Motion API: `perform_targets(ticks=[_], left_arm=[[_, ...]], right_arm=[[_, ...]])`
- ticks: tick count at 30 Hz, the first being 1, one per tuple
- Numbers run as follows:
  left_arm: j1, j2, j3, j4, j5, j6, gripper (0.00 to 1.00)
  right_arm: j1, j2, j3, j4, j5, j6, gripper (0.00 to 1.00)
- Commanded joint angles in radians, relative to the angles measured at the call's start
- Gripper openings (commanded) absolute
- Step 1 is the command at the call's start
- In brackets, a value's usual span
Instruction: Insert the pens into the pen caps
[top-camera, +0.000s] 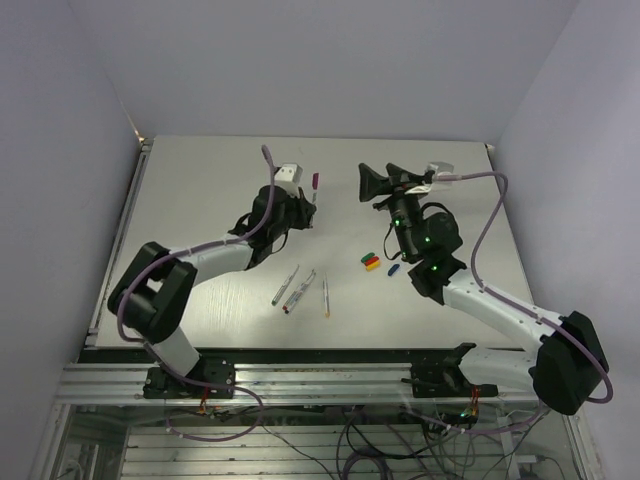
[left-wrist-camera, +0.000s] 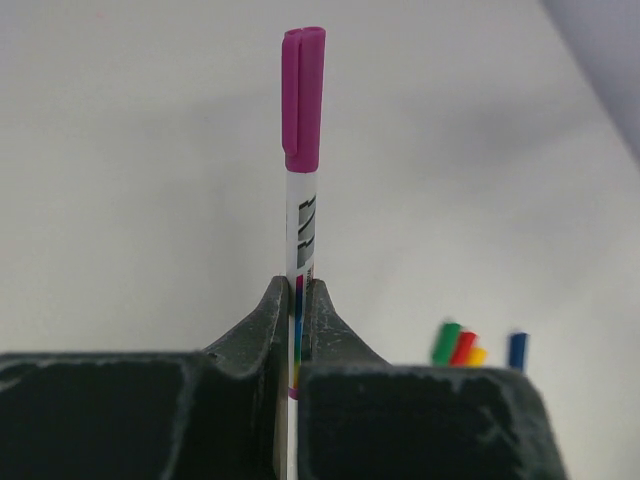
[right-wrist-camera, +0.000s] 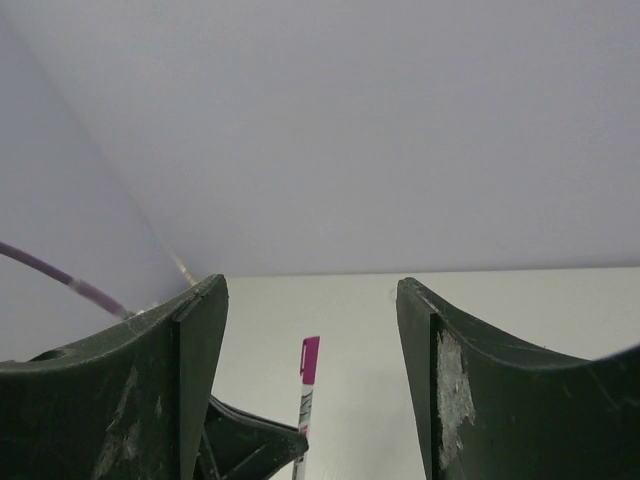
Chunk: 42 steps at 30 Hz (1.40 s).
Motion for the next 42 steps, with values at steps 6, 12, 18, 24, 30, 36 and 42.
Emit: perform_targets(ticks=[6,12,18,24,30,36,42], left_arm=[[0.082,0.2,0.288,-0.289,-0.184,0.122,0.07],[0.12,0.327,0.394,-0.392,-0.216,0.095,0.07],[0.126,0.393,0.46,-0.464,-0.208,0.093,0.07],[0.136,0.45,0.504,-0.508,-0.228,0.081,0.07],[0.143,0.494,0.538,-0.584,-0.231,0.05,0.08],[0.143,0.528,0.566,-0.638,-0.234,0.024,0.21],[0.143,0.533,0.571,-0.634,-0.221,0.013,0.49]], right_arm=[[0.001,-0.022,-0.04,-0.191,0.291,-0.007,0.68],[0.001,-0.036,-0.066,-0.25,0.333,0.023,0.67],[0.002,-0.044,-0.084,-0.291,0.35,0.076,0.65],[0.001,-0.06,-0.13,-0.252,0.354,0.097,0.6],[0.001,-0.065,-0.14,-0.271,0.355,0.122,0.6],[0.002,-0.048,-0.139,-0.28,0.342,0.138,0.6],[0.002,-0.029,-0.128,-0.291,0.333,0.132,0.58]])
